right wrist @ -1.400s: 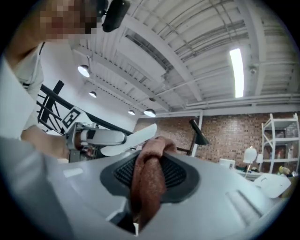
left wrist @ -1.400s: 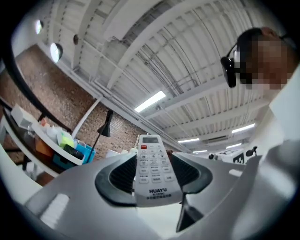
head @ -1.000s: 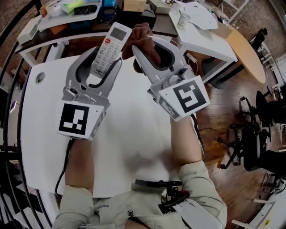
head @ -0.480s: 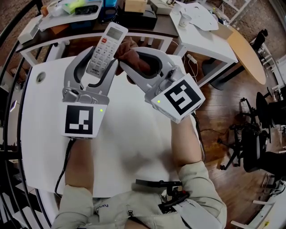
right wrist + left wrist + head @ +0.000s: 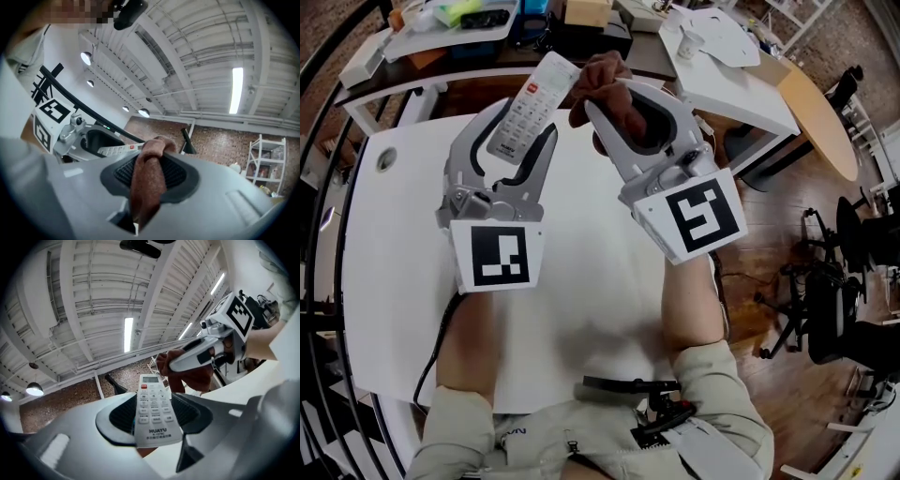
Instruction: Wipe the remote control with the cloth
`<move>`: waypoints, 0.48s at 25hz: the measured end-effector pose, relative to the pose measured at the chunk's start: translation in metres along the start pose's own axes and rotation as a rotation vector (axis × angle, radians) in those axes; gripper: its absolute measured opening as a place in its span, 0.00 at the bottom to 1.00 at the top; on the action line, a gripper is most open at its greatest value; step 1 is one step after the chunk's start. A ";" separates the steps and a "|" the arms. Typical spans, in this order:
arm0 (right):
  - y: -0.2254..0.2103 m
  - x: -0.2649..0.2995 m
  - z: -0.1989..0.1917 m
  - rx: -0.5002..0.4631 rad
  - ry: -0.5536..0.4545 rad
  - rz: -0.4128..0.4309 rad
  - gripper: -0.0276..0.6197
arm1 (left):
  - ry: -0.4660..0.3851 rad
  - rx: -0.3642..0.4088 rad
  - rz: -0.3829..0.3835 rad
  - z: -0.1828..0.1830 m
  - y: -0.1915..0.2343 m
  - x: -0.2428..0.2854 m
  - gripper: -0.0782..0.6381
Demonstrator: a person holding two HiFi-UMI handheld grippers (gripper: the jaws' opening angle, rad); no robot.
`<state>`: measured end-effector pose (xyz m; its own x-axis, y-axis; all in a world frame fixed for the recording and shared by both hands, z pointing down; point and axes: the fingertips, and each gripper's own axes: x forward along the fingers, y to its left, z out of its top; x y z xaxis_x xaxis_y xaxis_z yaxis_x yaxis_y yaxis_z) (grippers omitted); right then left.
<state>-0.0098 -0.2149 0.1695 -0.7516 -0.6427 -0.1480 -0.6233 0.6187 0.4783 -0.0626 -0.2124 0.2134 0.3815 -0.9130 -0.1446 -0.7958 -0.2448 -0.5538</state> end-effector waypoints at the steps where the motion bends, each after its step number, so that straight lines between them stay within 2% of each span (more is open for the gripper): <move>1: -0.003 -0.002 0.003 -0.016 -0.005 -0.030 0.21 | 0.006 0.020 0.003 -0.001 -0.002 0.000 0.45; 3: -0.007 -0.004 0.005 -0.053 -0.001 -0.068 0.21 | 0.012 0.043 0.009 -0.002 -0.008 0.002 0.45; 6: -0.006 -0.002 0.003 -0.094 0.022 -0.074 0.21 | 0.018 0.067 0.010 -0.003 -0.014 0.003 0.45; 12: 0.022 0.006 -0.005 -0.158 0.082 0.029 0.21 | 0.018 0.080 0.013 -0.003 -0.016 0.002 0.45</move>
<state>-0.0266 -0.2075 0.1831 -0.7447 -0.6643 -0.0641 -0.5550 0.5631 0.6123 -0.0508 -0.2115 0.2239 0.3624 -0.9217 -0.1381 -0.7602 -0.2066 -0.6159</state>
